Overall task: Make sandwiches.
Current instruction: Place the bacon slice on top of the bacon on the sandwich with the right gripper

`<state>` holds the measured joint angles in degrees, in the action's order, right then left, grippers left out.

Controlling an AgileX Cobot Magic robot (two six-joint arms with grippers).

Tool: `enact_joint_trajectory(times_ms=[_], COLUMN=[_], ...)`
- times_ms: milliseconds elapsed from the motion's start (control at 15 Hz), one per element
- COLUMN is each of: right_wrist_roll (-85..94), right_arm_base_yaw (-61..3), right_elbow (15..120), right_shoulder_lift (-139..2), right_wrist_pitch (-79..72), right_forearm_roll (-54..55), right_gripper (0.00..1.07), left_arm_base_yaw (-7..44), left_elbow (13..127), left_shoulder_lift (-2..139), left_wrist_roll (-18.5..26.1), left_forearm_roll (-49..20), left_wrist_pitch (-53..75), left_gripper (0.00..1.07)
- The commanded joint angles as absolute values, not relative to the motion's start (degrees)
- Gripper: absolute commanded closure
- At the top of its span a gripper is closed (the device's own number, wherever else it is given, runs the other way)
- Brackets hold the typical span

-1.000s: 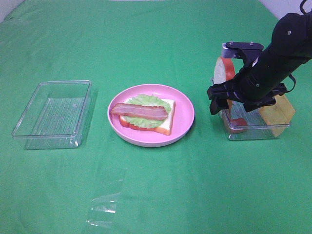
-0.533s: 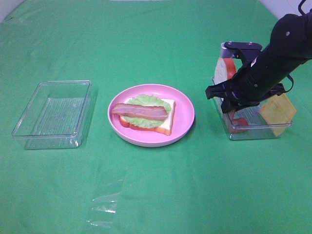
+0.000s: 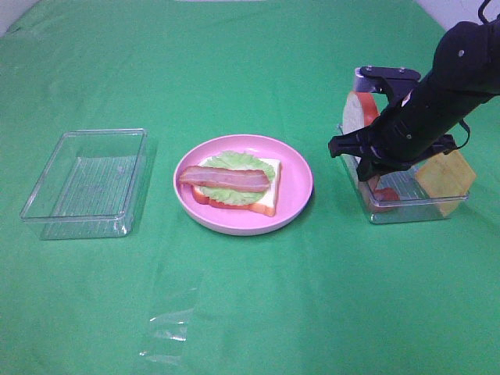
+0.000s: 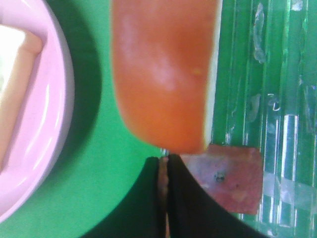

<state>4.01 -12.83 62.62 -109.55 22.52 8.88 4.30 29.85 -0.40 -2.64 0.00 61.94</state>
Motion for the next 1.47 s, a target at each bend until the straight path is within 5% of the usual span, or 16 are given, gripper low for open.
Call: enact_joint_trajectory(times_ms=[67,267,1133,1267,1467], right_wrist_roll=[4.07,4.07,4.24,4.24,4.58], right_arm_base_yaw=[-12.78,-12.78,-12.78,-12.78,-12.78], right_elbow=[62.91,62.91,62.91,62.91,62.91], right_shoulder_lift=[-109.61,-109.61,-108.06,-108.06,-108.06], right_wrist_pitch=[22.57,23.43,24.87,24.87,25.15], right_forearm_roll=[8.94,8.94,8.71,8.71,8.14], right_gripper=[1.04,0.84,0.83,0.87,1.07], left_arm_base_yaw=[4.30,4.30,4.30,4.30,4.30], left_elbow=[29.74,29.74,29.74,29.74,29.74], left_shoulder_lift=[-1.15,-1.15,-1.15,-1.15,-1.15], left_wrist_roll=[-2.58,-2.58,-2.58,-2.58,-2.58], left_forearm_roll=[-0.34,-0.34,-0.34,-0.34,-0.34], left_wrist_pitch=[61.65,61.65,61.65,61.65,61.65], left_gripper=[0.07,0.07,0.07,0.07,0.07])
